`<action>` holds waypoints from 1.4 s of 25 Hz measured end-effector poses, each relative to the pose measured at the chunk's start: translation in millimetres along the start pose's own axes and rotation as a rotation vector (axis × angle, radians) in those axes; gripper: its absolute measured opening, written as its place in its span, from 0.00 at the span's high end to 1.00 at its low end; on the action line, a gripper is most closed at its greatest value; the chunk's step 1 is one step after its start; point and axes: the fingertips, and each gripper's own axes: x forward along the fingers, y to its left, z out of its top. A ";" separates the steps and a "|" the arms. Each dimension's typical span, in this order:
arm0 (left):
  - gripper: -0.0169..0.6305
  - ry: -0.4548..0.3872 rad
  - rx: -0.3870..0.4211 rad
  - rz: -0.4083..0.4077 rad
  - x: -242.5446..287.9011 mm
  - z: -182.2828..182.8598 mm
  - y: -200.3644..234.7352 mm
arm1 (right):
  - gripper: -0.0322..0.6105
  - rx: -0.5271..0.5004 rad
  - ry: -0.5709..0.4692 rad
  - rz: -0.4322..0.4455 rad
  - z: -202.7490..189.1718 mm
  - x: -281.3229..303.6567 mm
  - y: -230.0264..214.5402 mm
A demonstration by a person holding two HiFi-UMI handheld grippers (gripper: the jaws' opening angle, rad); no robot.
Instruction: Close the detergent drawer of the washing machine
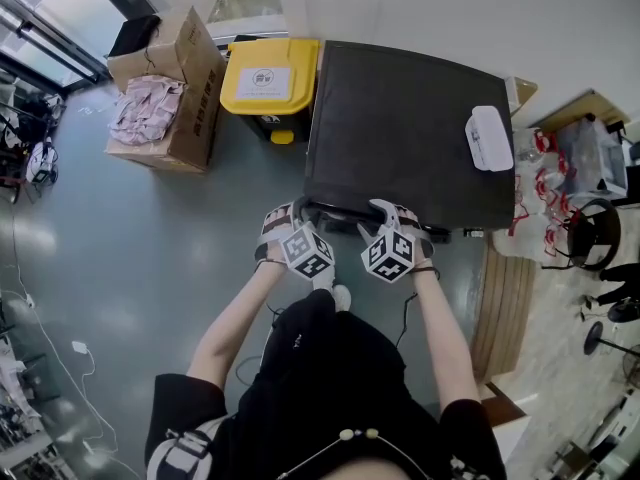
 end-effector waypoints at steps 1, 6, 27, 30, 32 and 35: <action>0.69 0.003 -0.004 -0.005 0.0 0.0 1.4 | 0.60 0.002 0.003 -0.004 0.8 0.3 -0.3; 0.69 0.009 -0.026 0.007 -0.7 0.4 2.0 | 0.61 0.013 0.013 -0.024 1.3 0.0 -0.5; 0.75 0.039 -0.125 0.230 -6.5 9.5 16.0 | 0.68 0.065 0.064 -0.142 0.3 3.5 -9.8; 0.75 -0.011 -0.146 0.157 -15.2 18.5 15.4 | 0.71 0.139 0.018 -0.068 1.1 -2.1 -10.5; 0.75 -0.088 -0.237 0.062 -19.8 26.4 13.1 | 0.77 0.225 -0.030 -0.019 4.6 -8.1 -10.3; 0.82 -0.239 -0.386 -0.048 -32.9 42.2 14.1 | 0.78 0.372 -0.127 -0.003 12.0 -22.2 -6.4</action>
